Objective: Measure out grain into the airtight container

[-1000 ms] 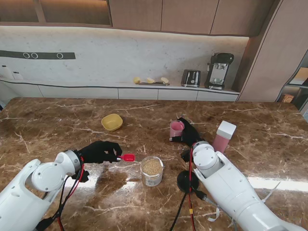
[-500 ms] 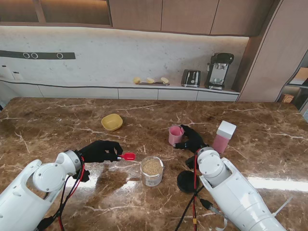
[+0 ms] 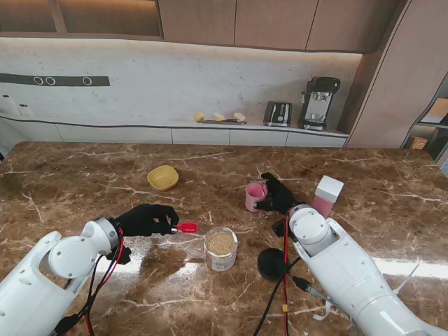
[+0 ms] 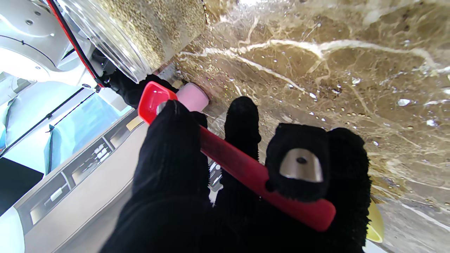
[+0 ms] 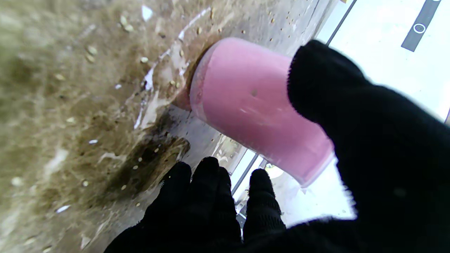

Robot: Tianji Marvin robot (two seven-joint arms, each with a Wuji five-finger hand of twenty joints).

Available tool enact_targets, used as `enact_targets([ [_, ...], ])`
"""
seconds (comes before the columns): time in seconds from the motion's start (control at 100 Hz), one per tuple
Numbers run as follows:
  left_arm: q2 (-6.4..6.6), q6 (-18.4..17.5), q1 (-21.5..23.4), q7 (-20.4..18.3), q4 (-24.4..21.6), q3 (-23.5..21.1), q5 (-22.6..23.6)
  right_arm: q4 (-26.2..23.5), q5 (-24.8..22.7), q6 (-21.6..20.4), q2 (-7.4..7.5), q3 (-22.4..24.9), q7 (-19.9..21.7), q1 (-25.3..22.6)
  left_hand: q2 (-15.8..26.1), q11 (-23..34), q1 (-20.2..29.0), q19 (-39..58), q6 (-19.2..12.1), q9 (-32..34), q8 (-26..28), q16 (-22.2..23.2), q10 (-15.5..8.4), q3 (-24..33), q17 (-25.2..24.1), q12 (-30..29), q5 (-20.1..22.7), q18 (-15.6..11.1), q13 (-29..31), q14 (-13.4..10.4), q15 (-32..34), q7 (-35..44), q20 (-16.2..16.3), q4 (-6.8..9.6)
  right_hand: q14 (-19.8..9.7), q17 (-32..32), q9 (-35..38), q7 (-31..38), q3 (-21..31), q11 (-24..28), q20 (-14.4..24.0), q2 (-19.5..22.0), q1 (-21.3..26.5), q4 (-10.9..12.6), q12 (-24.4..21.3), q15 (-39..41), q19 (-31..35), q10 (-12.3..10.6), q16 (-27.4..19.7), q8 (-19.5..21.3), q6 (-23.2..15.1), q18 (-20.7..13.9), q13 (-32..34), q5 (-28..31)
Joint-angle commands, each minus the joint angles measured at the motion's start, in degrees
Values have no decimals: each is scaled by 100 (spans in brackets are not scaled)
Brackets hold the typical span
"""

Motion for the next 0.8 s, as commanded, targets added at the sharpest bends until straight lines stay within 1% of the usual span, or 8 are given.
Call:
enact_targets([
  [0.0, 2, 49, 41, -40, -20, -6, 21, 497, 76, 90, -38, -99, 213, -137, 333, 138, 445, 9, -510, 87, 159, 78, -128, 294, -79, 45, 134, 128, 117, 183, -7, 312, 141, 239, 1482, -31, -76, 33, 8, -42, -94, -98, 116, -86, -68, -170, 73, 148, 53, 43, -462, 2334, -270, -87],
  [0.11, 8, 67, 45, -69, -34, -19, 30, 714, 138, -52, -67, -173, 304, -68, 331, 137, 442, -6, -510, 85, 158, 78, -129, 291, -102, 45, 134, 131, 106, 185, -15, 311, 138, 237, 1458, -78, -65, 367, -27, -62, -69, -79, 228, -61, -85, -195, 27, 94, 49, 261, -913, 2315, -333, 94],
  [0.16, 11, 71, 44, -81, -37, -21, 32, 790, 166, -95, -74, -196, 358, -46, 335, 137, 443, -9, -503, 84, 156, 78, -132, 293, -104, 45, 126, 133, 102, 185, -18, 308, 137, 237, 1442, -110, -73, 552, -39, -66, -59, -76, 259, -56, -90, -211, -5, 92, 43, 381, -1057, 2305, -383, 188],
  [0.25, 14, 68, 46, -91, -40, -23, 39, 891, 216, -104, -86, -208, 437, -15, 335, 135, 442, -14, -504, 79, 157, 79, -131, 292, -111, 44, 127, 131, 92, 185, -26, 310, 137, 236, 1438, -152, -80, 753, -33, -85, -51, -56, 297, -47, -100, -228, -26, 77, 38, 474, -1242, 2295, -450, 507],
  [0.53, 9, 64, 58, -67, -34, -24, 43, 996, 307, -55, -77, -206, 646, 12, 341, 135, 439, -35, -505, 76, 154, 83, -136, 290, -132, 43, 120, 133, 72, 183, -44, 312, 131, 236, 1358, -298, -101, 1262, -76, -229, 1, 21, 329, -34, -162, -279, -66, 78, 23, 628, -1412, 2239, -768, 1522],
  [0.68, 4, 49, 43, -45, -12, -6, 30, 981, 366, -37, -57, -204, 777, 4, 343, 138, 441, -46, -503, 66, 153, 86, -136, 291, -151, 45, 112, 125, 57, 181, -54, 314, 129, 236, 1289, -378, -73, 1931, -110, -278, 55, 67, 354, -22, -182, -280, -102, 13, 2, 736, -1617, 2192, -929, 2389],
  [0.71, 3, 48, 41, -44, -11, -5, 28, 987, 373, -44, -59, -204, 778, 5, 341, 139, 441, -48, -501, 65, 152, 87, -132, 290, -155, 45, 110, 125, 56, 180, -56, 314, 129, 236, 1279, -378, -28, 2171, -110, -237, 76, 60, 370, -16, -174, -270, -111, -17, -8, 746, -1667, 2192, -942, 2520],
  [0.79, 3, 48, 42, -41, -11, -8, 28, 993, 397, -47, -63, -204, 795, 7, 343, 141, 444, -50, -499, 67, 153, 88, -135, 293, -161, 46, 109, 125, 48, 180, -61, 318, 129, 238, 1265, -377, 57, 2313, -116, -201, 86, 44, 346, -20, -173, -258, -117, -44, -13, 728, -1718, 2192, -934, 2680],
])
